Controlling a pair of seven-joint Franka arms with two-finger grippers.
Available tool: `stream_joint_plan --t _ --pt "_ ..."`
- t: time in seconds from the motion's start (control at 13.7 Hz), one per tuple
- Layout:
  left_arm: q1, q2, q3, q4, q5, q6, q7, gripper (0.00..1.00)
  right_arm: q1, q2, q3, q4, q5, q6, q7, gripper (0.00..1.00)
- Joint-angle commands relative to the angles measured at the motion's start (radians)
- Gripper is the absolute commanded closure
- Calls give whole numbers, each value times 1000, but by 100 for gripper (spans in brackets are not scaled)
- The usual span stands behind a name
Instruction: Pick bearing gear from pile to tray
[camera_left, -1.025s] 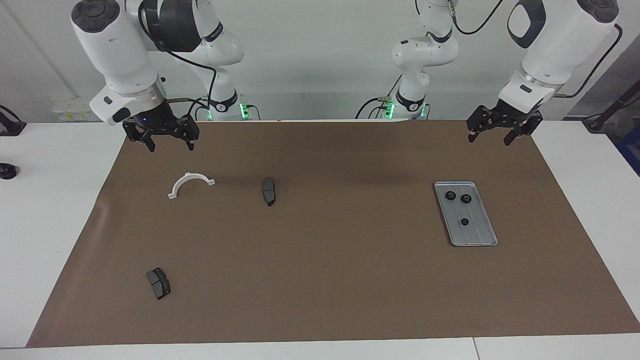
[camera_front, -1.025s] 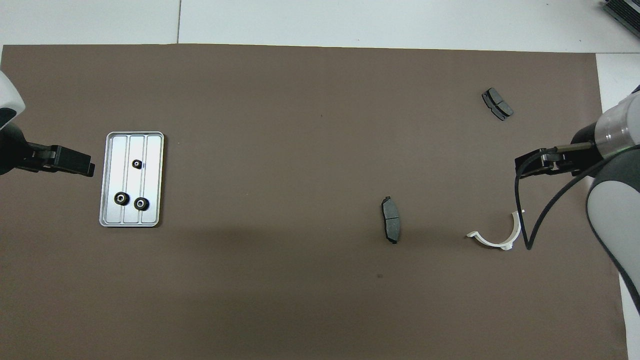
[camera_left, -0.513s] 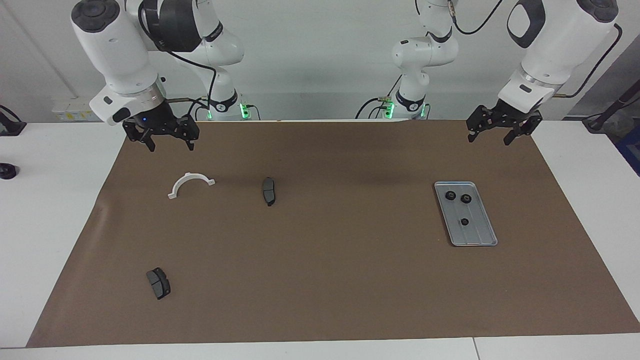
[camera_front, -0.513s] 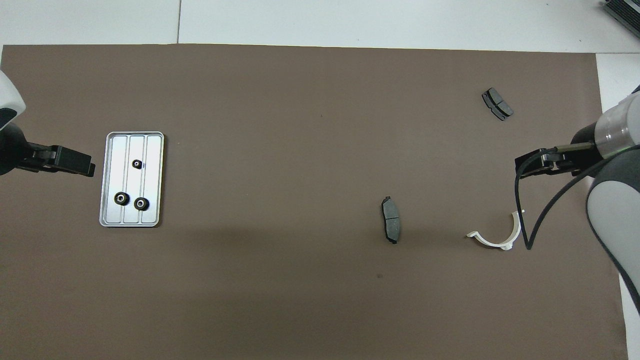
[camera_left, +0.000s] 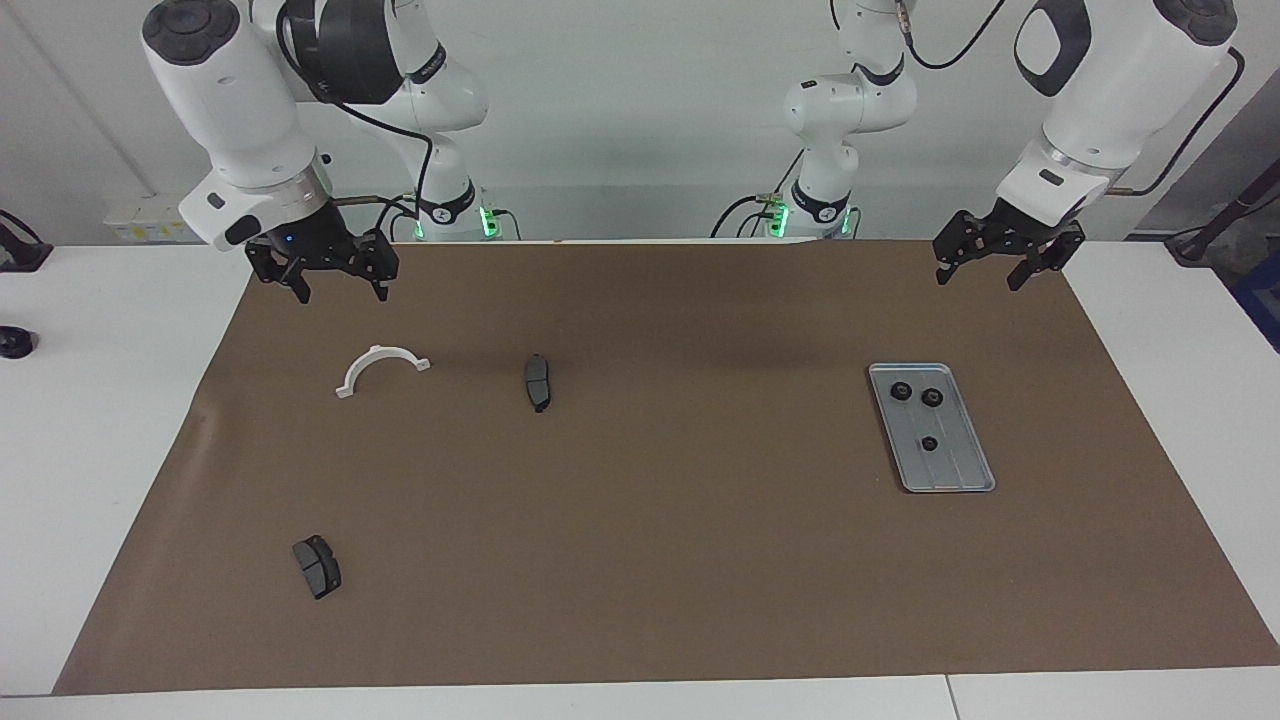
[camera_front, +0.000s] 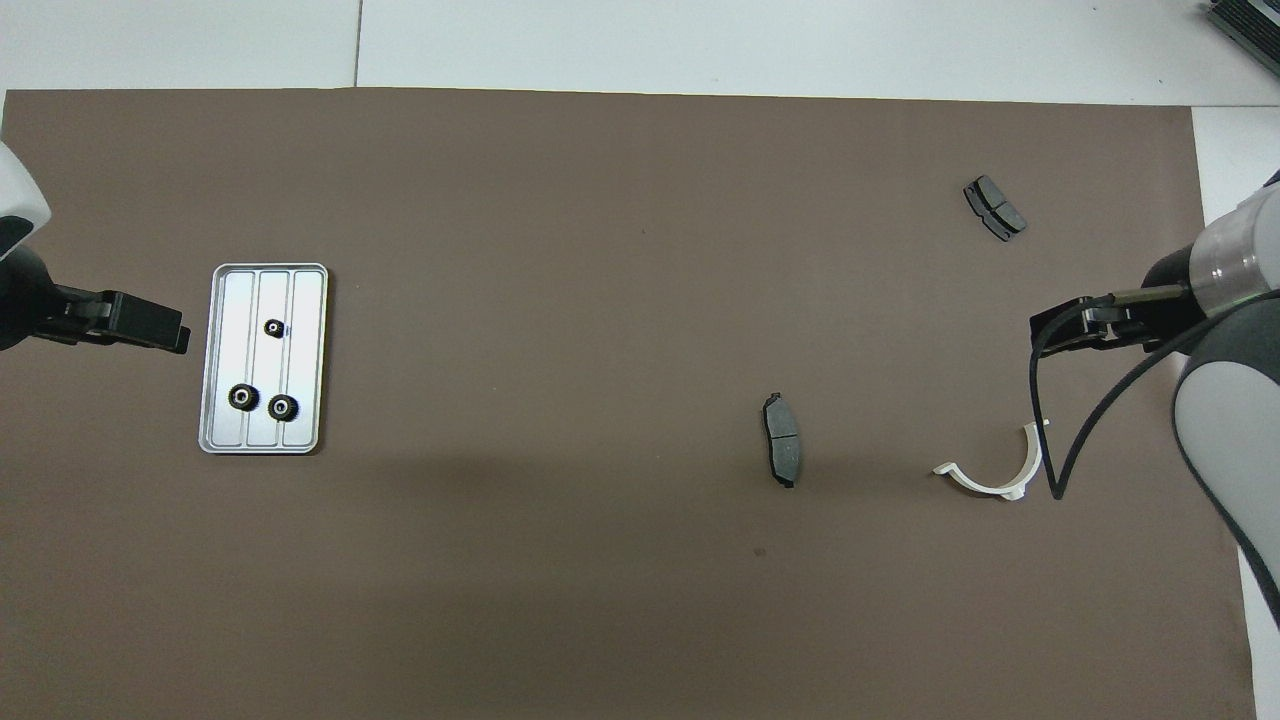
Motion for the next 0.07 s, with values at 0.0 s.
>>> stream_joint_plan --t 0.0 --pt "3 -34 4 -38 -11 22 -13 0 -7 -26 -1 -31 17 19 -30 0"
